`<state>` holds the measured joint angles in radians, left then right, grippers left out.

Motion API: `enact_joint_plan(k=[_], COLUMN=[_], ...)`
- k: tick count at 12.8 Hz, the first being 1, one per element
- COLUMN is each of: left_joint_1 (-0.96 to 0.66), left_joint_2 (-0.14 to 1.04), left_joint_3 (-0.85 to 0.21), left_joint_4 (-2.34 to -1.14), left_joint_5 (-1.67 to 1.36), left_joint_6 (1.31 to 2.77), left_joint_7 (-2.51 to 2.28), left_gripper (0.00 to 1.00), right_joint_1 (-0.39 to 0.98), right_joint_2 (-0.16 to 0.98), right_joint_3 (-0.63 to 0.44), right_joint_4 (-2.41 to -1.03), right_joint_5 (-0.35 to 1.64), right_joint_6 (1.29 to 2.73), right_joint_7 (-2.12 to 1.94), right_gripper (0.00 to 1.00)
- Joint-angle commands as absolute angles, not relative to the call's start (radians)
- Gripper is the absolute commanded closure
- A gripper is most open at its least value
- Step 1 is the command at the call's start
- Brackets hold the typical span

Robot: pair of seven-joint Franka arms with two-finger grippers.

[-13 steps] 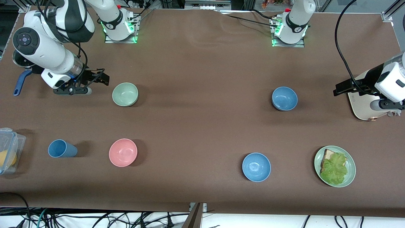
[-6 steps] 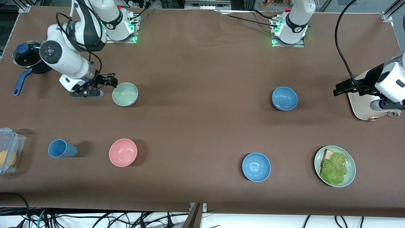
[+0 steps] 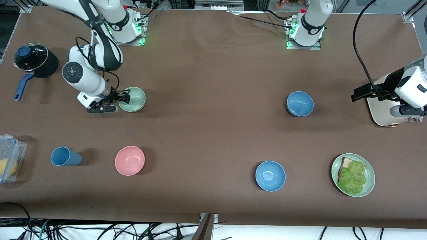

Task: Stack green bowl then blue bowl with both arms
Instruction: 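Lower the right gripper and grasp the green bowl rim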

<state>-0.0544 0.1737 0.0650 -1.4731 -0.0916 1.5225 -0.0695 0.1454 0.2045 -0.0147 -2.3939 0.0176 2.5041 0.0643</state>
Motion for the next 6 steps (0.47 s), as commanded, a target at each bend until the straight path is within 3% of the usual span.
enact_joint_plan(k=[1,2,6], left_joint_1=[-0.054,-0.054,-0.055], left_joint_2=[0.190,0.190,0.190], left_joint_3=[0.067,0.067,0.066], left_joint_4=[-1.440,-1.442,-1.440], left_joint_5=[-0.080,-0.080,-0.081], left_joint_6=[1.509,1.509,1.509], left_joint_7=[-0.048,-0.048,-0.051], left_gripper=[0.00,0.00,0.00], right_joint_1=[0.138,0.138,0.138], right_joint_2=[0.210,0.210,0.206], right_joint_3=[-0.012,-0.012,-0.008], right_joint_4=[-2.405,-2.402,-2.376], right_joint_5=[0.017,0.018,0.021], right_joint_6=[2.534,2.530,2.520], right_joint_7=[0.049,0.069,0.104], right_gripper=[0.85,1.00,1.00])
